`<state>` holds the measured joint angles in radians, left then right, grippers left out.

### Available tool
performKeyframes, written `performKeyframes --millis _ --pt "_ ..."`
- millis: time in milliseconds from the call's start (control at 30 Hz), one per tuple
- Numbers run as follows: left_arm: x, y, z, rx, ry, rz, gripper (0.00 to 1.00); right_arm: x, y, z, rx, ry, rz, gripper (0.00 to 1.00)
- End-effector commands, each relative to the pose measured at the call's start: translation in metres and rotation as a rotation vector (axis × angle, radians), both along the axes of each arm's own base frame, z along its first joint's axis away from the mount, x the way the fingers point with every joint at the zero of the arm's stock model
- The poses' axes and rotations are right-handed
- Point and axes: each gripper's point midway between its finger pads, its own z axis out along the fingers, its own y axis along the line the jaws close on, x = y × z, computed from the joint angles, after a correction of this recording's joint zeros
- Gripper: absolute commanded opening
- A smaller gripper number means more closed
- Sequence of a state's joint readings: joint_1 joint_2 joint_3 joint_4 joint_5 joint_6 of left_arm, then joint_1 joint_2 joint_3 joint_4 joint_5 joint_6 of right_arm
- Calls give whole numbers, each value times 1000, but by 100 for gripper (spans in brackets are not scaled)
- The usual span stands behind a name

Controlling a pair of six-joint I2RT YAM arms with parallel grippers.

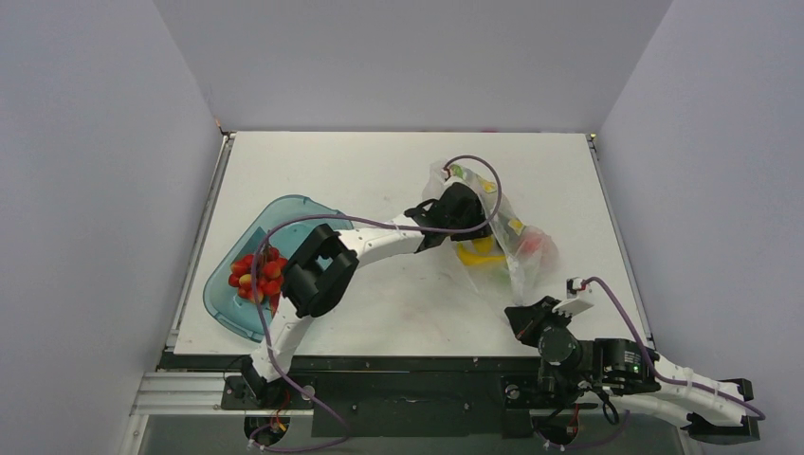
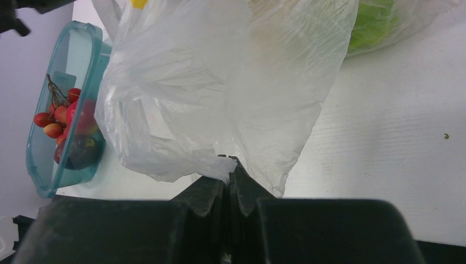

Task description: Take the fake fruits out of the plastic bag

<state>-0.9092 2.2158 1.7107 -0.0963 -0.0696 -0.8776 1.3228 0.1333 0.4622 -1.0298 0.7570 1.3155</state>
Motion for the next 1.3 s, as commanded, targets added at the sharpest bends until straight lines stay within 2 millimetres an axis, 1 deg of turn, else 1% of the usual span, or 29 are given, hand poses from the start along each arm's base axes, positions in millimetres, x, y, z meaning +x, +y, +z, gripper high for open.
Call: performKeyframes --millis 0,67,100,133,167,200,233,267,300,333,367,533,567,600,733,800,833,867,900,933,1000,1033,1067,1100,1133,1167,1200,1233,1267 --pt "-13 11 74 -99 -75 -63 28 8 -1 14 19 -20 -57 0" --pt "-22 17 82 -110 -75 -87 27 10 -1 17 6 -31 -65 0" --pt "-28 18 93 -127 -80 -108 27 10 -1 21 3 -38 -67 0" --pt "-32 22 90 -124 -71 -118 27 12 -2 22 -14 -44 -74 0" --pt "-39 22 101 -146 -70 -145 27 13 -2 25 -20 -50 -75 0" --pt "-43 25 99 -148 -59 -157 27 14 -3 26 -36 -55 -81 0" --pt "-52 25 110 -175 -58 -192 26 15 -3 29 -39 -59 -82 0" --pt "-57 27 107 -177 -44 -208 26 16 -3 30 -55 -62 -86 0" --pt "-67 26 119 -213 -42 -245 26 16 -2 31 -60 -63 -87 0" --pt "-72 28 118 -224 -32 -261 26 17 -2 30 -75 -64 -91 0" --pt "-83 27 130 -269 -26 -308 26 17 -2 30 -77 -65 -93 0" --pt "-122 30 150 -375 14 -461 25 23 0 39 -94 -88 -124 0" --pt "-130 33 162 -398 6 -491 24 26 -2 42 -100 -104 -138 0" --pt "-135 36 163 -402 8 -501 24 27 -3 46 -103 -112 -147 0" --pt "-153 62 195 -439 -23 -543 21 33 -8 57 -158 -154 -177 0" --pt "-159 85 216 -448 -56 -546 19 35 -9 58 -199 -165 -181 0" --pt "-154 96 214 -433 -53 -525 18 37 -10 57 -221 -164 -185 0" --pt "-158 111 219 -414 -61 -518 17 37 -11 58 -238 -166 -183 0" --pt "-151 126 211 -386 -40 -481 16 38 -11 57 -249 -162 -188 0" --pt "-152 140 222 -384 -83 -474 16 38 -12 57 -256 -159 -185 0" --pt "-145 174 224 -347 -116 -415 16 39 -14 57 -263 -158 -194 0" --pt "-134 195 212 -306 -86 -351 16 40 -16 57 -266 -159 -199 0" --pt "-121 220 214 -264 -136 -291 16 40 -16 57 -271 -159 -199 0" --pt "-122 237 202 -205 -94 -253 16 40 -17 58 -271 -158 -204 0" --pt "-107 263 197 -127 -140 -177 16 40 -17 58 -274 -156 -202 0" --pt "-108 281 183 -50 -94 -133 16 40 -18 58 -272 -155 -202 0" --pt "-92 309 176 53 -127 -44 16 40 -17 57 -271 -153 -199 0" --pt "-93 324 164 117 -87 -10 16 40 -18 56 -274 -150 -198 0" --pt "-82 345 154 198 -91 50 15 39 -17 55 -272 -148 -196 0"
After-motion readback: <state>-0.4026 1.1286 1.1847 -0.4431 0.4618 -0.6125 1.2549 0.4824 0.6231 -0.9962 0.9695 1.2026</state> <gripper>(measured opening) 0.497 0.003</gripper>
